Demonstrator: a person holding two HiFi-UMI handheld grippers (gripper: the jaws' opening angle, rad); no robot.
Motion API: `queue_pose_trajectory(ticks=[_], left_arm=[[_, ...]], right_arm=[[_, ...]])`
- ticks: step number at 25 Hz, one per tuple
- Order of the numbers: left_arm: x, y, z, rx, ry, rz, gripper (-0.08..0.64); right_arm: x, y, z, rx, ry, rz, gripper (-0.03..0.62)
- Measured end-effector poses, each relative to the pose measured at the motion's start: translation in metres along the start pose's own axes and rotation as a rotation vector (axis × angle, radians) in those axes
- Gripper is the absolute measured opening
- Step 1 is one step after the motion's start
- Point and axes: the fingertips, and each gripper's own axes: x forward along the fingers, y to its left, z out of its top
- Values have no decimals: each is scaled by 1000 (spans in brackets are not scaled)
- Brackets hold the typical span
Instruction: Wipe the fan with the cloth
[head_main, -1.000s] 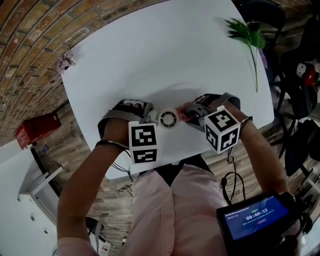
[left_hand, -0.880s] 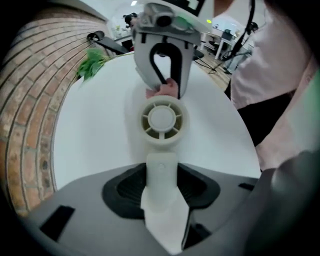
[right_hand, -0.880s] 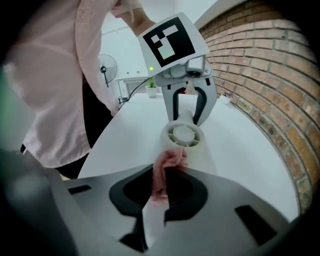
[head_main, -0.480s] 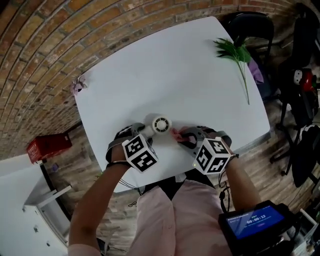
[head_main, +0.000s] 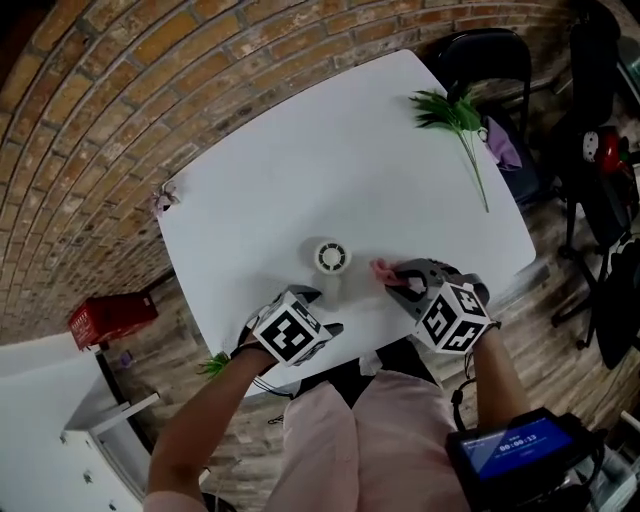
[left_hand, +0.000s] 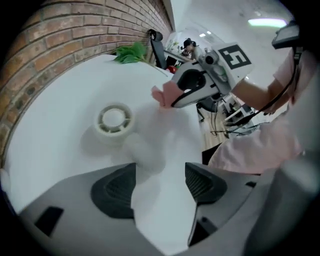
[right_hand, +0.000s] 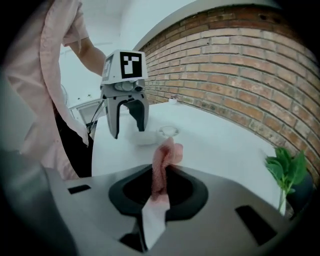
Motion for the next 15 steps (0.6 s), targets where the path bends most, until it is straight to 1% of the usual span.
queue_pose_trajectory(ticks=[2,4,8,12,15], left_arm=[[12,-17,24,-8,-47,-55,316],[23,-25,50,-27,-95,-91,316],[38,-28,93,-36,-150,-116,319],[38,-27,110,-35,-181,-133,319],[19,-30,110,13,-200,-109,319]], right_arm=[[-11,-8,-7,29,4,-37,52],[-25,-14,-18,48,16,-69,52],[-49,-19,-43,89,40,-116,54],[-53,-13,-55,125,48,-128,54],[-48,-8,-52,129,36,-116,54]])
